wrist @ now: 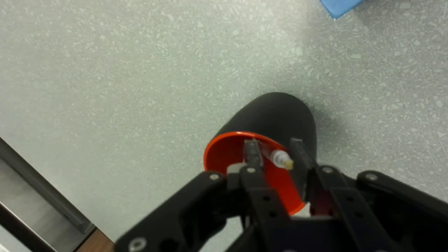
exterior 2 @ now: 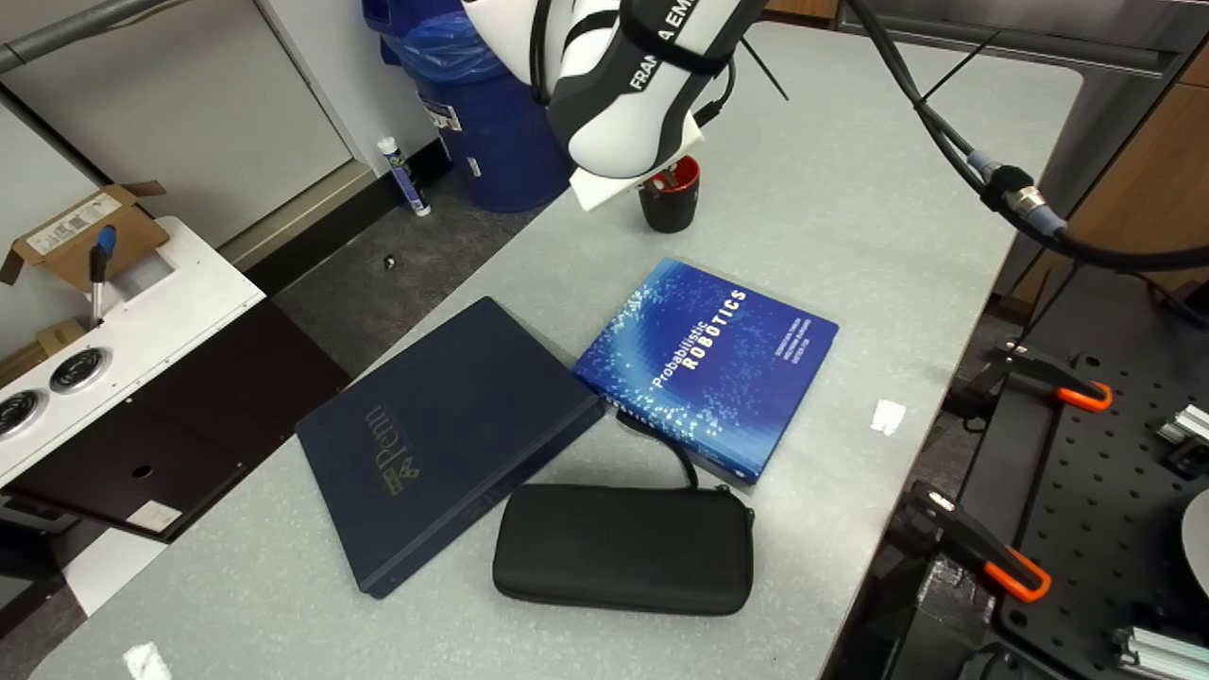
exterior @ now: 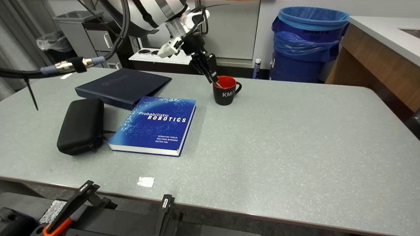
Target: Take the pen out of the red and black mug
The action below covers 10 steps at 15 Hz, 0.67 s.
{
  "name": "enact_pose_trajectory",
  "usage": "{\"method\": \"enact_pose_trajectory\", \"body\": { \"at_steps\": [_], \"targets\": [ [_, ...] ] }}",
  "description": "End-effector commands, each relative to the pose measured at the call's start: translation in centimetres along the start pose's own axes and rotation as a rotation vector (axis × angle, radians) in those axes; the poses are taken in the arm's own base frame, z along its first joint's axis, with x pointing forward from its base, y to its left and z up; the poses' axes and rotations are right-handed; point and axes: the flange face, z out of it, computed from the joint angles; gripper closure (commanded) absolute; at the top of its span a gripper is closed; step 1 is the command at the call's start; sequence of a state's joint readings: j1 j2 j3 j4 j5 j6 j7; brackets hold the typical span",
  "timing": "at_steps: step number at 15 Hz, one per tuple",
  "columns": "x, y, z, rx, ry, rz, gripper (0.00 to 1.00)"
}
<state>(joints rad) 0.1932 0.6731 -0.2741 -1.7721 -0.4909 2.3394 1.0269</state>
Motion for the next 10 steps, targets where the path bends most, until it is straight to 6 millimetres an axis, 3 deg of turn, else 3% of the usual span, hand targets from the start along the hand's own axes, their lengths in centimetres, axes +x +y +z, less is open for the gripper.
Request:
{"method": "enact_pose_trajectory", "body": {
  "at_steps": [1, 5, 10],
  "targets": [
    [0.3, -0.4, 0.0, -0.008, 0.048, 0.013, 1.0],
    [0.1, 0.3, -0.8, -0.014, 0.065, 0.016, 0.97],
    [-2.1, 2.9, -5.3, 0.037, 0.13, -0.055, 0.97]
  ]
}}
